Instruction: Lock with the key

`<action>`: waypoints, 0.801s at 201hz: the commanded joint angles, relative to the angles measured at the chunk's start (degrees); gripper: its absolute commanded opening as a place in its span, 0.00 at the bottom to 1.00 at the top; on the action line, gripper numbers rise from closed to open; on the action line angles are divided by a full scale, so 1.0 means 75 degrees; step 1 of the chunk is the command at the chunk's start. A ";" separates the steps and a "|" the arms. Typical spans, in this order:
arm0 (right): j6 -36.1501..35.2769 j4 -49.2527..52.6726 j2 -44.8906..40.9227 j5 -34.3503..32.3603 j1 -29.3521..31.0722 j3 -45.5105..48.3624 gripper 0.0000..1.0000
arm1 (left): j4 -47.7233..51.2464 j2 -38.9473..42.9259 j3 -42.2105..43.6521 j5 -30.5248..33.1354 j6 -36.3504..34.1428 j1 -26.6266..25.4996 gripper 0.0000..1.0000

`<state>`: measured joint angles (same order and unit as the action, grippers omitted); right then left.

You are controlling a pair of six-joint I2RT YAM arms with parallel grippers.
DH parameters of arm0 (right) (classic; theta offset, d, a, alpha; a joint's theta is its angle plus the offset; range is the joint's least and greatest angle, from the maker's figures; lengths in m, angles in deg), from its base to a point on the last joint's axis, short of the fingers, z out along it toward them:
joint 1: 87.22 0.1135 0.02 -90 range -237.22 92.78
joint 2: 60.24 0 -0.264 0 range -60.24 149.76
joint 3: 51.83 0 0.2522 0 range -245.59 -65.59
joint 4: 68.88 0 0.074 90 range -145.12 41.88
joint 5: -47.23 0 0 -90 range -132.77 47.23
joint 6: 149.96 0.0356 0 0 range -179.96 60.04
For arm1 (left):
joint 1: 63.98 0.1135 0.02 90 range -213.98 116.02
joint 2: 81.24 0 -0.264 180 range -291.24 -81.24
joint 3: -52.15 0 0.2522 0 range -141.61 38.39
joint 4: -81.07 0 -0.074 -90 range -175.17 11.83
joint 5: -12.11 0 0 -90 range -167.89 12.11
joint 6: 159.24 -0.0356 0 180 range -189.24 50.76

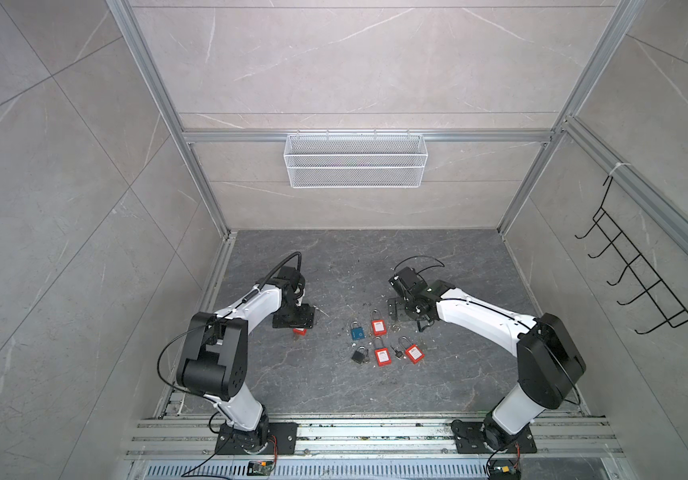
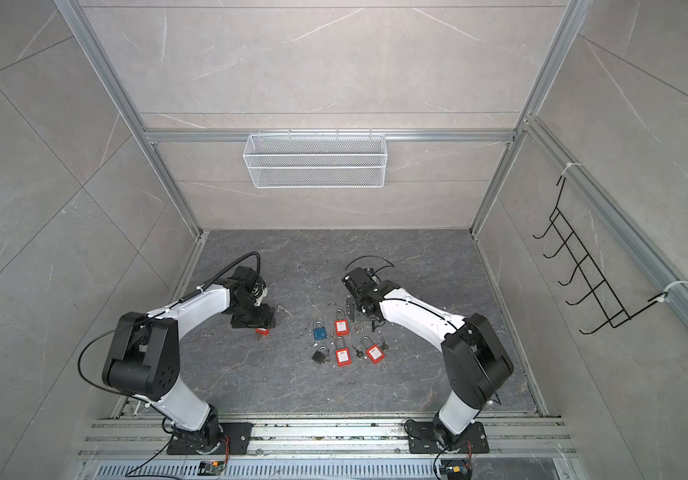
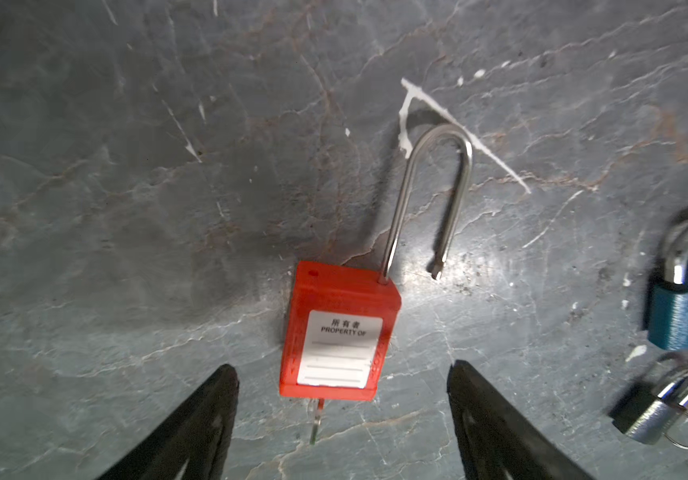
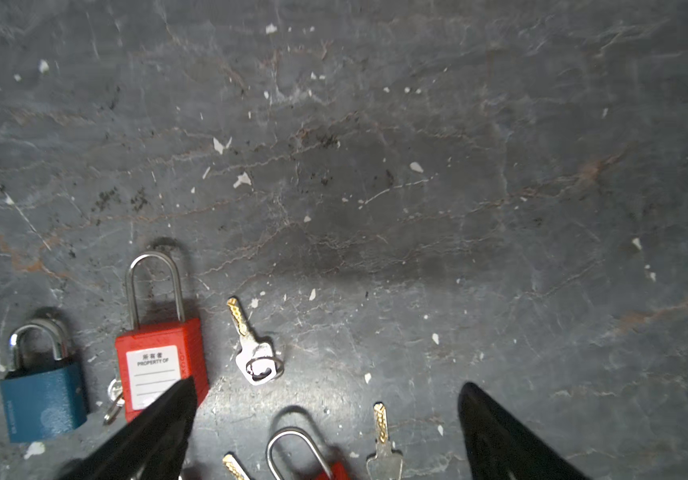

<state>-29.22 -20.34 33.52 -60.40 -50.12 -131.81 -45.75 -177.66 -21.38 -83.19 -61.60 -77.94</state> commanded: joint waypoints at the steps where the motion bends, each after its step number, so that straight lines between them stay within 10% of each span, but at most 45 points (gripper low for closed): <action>1: 0.0333 -0.0812 -0.0479 -0.0355 -0.0009 0.0443 0.99 | -0.0159 -0.0191 -0.0117 -0.0264 0.0429 -0.0031 0.81; 68: 0.0541 -0.2181 -0.1413 -0.0145 -0.0008 0.1576 1.00 | -0.0871 -0.0176 0.0174 -0.1191 0.1765 -0.0445 0.77; 161: -0.1914 -0.1587 -0.0255 0.1694 0.0229 0.0052 0.90 | -0.1738 0.0967 0.0287 -0.1942 0.3032 -0.0877 0.75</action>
<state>-38.31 -35.40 28.95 -52.18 -49.88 -127.02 -57.16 -176.96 -18.27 -95.56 -41.89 -84.78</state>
